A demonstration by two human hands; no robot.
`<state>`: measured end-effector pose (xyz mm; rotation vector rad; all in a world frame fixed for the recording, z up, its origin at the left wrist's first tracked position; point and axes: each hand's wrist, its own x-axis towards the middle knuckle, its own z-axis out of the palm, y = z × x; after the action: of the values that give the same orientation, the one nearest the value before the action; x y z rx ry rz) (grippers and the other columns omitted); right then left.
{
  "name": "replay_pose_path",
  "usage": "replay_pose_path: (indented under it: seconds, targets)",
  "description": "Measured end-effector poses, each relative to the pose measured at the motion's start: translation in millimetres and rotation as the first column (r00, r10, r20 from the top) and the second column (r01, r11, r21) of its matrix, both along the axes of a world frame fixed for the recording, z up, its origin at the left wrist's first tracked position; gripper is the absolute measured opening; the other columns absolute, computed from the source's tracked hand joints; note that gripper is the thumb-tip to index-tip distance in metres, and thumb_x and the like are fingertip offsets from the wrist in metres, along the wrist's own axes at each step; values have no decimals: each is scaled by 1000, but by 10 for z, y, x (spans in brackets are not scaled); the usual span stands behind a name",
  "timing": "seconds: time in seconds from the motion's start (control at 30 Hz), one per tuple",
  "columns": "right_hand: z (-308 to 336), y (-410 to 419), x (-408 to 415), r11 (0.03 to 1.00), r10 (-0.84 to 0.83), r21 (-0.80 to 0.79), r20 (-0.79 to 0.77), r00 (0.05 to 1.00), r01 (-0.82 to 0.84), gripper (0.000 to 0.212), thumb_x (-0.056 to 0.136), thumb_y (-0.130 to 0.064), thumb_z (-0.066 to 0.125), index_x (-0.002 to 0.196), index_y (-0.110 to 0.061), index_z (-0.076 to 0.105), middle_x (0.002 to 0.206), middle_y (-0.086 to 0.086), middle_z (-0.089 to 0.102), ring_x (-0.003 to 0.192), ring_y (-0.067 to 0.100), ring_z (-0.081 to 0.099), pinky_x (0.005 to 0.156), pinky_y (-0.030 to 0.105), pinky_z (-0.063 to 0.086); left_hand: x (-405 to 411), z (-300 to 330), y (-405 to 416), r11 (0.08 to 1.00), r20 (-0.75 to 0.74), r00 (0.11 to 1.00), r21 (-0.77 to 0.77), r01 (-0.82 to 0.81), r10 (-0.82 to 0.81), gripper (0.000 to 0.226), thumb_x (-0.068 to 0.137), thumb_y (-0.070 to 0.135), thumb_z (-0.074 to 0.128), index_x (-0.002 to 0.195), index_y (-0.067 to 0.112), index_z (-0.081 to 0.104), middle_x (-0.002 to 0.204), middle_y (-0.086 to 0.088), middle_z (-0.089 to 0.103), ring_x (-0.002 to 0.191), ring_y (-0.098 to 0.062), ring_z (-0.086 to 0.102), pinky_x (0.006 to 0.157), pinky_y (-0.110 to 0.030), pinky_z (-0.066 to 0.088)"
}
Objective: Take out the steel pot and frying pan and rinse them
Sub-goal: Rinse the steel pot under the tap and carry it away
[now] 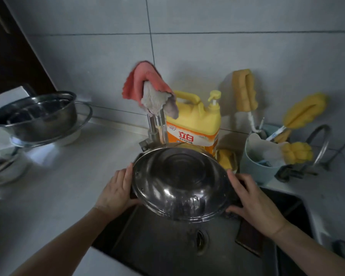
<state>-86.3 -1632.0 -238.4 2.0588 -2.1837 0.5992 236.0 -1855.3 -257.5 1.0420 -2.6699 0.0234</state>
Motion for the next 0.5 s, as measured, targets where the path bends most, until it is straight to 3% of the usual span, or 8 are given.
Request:
replay_pose_path:
  seconds: [0.07, 0.13, 0.23, 0.37, 0.5]
  targets:
    - [78, -23, -73, 997, -17, 69, 36, 999, 14, 151, 44, -31, 97, 155, -29, -5, 123, 6, 37, 91, 25, 66, 73, 33, 57, -66, 14, -12, 998, 25, 999, 65, 23, -24, 131, 66, 83, 48, 148, 14, -27, 132, -16, 36, 115, -28, 43, 95, -46, 51]
    - [109, 1, -187, 992, -14, 123, 93, 996, 3, 148, 52, -35, 94, 150, -44, -16, 129, -2, 30, 104, 23, 61, 84, 36, 55, -175, 49, -1, 976, 114, 993, 217, 9, -34, 142, 59, 78, 64, 137, 28, -43, 147, -10, 25, 133, -25, 32, 112, -39, 33]
    - [122, 83, -380, 968, -43, 250, 225, 973, -15, 145, 55, -43, 91, 139, -58, -25, 133, -10, 24, 121, 16, 48, 100, 31, 46, -402, 106, -9, 916, 220, 970, 402, 11, -108, 148, 57, 66, 78, 132, 35, -47, 159, -2, 6, 146, -20, 9, 119, -34, 14]
    - [157, 145, -522, 931, -88, 363, 331, 939, -41, 145, 48, -55, 90, 143, -55, -20, 128, -18, 22, 123, 2, 36, 99, 11, 31, -589, 124, -91, 873, 230, 949, 481, 83, -217, 153, 52, 60, 85, 128, 42, -47, 159, -5, 7, 146, -22, 11, 119, -36, 16]
    - [162, 183, -556, 911, -117, 407, 420, 900, -71, 145, 48, -54, 91, 149, -47, -14, 128, -16, 25, 122, -3, 32, 100, 8, 25, -638, 200, -118, 838, 232, 933, 533, 114, -275, 154, 49, 56, 87, 134, 44, -41, 153, 0, 20, 141, -19, 22, 118, -38, 25]
